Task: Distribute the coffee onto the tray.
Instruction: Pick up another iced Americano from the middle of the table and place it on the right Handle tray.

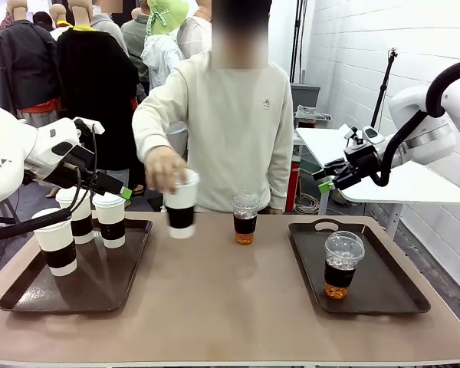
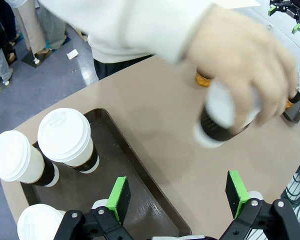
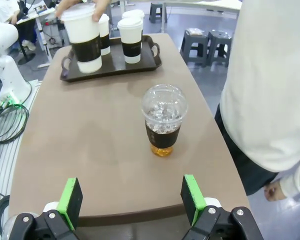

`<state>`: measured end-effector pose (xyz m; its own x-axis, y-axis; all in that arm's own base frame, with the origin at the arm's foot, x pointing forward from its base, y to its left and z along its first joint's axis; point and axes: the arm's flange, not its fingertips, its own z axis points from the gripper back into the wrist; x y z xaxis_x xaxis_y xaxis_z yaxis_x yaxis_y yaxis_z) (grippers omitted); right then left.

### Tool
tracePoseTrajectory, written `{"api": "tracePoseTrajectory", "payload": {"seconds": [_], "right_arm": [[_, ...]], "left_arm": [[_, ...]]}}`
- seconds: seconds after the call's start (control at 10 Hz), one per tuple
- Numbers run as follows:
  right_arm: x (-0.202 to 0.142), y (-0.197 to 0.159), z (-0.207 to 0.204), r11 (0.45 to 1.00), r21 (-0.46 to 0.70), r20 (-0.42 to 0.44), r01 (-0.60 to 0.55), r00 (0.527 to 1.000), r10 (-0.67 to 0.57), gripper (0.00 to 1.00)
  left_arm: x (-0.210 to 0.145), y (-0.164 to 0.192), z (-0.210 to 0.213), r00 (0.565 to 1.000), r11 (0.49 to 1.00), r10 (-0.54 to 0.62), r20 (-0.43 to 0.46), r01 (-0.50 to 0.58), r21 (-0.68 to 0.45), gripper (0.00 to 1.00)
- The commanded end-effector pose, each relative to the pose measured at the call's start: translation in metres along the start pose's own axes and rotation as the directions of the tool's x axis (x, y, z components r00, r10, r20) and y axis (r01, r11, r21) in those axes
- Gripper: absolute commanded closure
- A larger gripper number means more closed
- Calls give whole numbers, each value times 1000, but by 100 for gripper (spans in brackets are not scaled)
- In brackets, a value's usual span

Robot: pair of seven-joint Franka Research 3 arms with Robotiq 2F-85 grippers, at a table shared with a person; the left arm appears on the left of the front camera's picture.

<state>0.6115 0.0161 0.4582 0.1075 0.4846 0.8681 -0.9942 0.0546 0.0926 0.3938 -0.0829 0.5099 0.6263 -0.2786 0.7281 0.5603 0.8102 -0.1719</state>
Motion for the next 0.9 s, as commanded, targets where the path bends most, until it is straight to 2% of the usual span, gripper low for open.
{"api": "tracePoseTrajectory", "payload": {"seconds": [0.0,0.2,0.6,0.8], "right_arm": [[8,-11,-23,999,-10,6,-32,999,32,0],[10,-21,-53,999,0,-15,-38,999,38,0],[0,-29,-80,997,-71,21,-35,999,36,0],[-15,-32,-85,998,-45,70,-38,997,41,0]], "left_arm": [[-1,3,0,1000,1000,-2,-2,2,-3,0],[-1,3,0,1000,1000,-2,-2,2,-3,0],[-1,3,0,1000,1000,-2,-2,2,-3,0],[-1,3,0,1000,1000,-2,-2,2,-3,0]]}}
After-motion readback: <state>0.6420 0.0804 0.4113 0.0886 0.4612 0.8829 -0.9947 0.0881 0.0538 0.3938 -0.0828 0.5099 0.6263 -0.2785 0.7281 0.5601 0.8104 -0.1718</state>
